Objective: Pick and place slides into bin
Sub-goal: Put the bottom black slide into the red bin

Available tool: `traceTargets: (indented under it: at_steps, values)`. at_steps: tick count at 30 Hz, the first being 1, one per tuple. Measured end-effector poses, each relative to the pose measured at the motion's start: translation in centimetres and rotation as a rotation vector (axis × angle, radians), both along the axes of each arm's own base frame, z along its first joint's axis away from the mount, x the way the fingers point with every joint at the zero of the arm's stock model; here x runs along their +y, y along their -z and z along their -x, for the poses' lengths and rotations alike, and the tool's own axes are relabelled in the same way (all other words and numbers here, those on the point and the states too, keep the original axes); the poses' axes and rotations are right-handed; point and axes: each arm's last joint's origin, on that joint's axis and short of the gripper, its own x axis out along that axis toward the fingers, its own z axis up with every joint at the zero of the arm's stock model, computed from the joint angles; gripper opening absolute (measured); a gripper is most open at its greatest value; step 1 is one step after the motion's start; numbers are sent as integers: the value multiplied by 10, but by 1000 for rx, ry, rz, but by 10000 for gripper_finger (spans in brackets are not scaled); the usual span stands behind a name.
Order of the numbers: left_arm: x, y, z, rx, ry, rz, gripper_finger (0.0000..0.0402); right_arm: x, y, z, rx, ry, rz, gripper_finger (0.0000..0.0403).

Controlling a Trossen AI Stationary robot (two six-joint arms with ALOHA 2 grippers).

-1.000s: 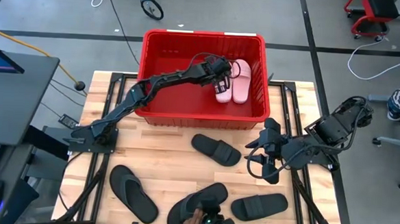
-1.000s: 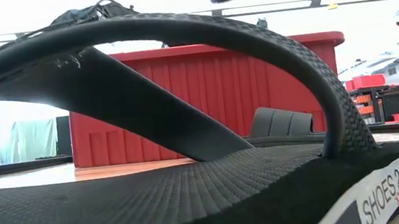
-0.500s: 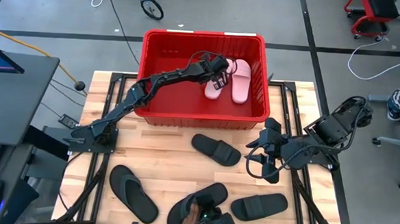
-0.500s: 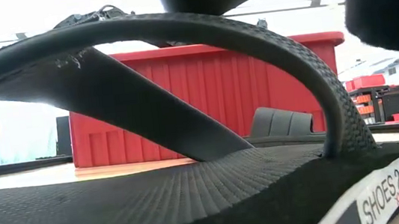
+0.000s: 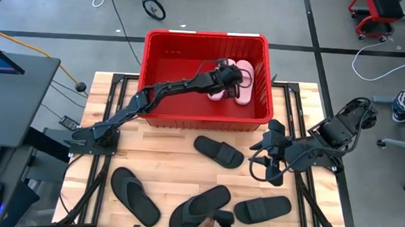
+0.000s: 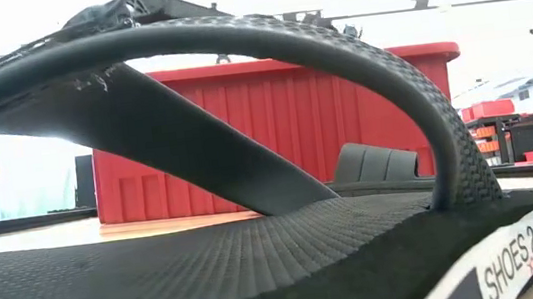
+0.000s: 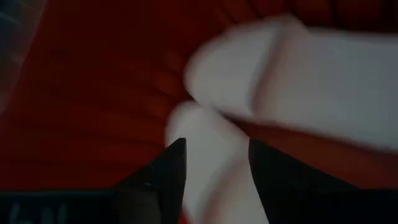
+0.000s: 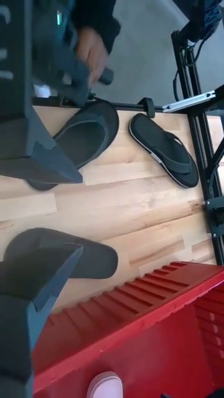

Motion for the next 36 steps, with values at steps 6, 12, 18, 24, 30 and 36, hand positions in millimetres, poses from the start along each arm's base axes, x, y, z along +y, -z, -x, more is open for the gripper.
traceTargets:
  at_steps: [6,12,18,24,30,36]
  values:
    - [-25,-61,3,80,-23,-268,181,2,0,1,-1,25,-34,173]
    - [-57,-142,33,-15,-188,-385,181,9,1,6,12,87,-162,173]
    - [-103,-223,89,-242,-217,-315,181,35,15,21,140,103,-201,173]
    - [-149,-276,163,-609,-34,138,180,70,44,19,343,235,-311,173]
    - [-172,-305,210,-814,158,614,178,109,76,13,600,372,-443,173]
    - [-190,-320,223,-869,266,655,164,138,105,9,706,594,-506,173]
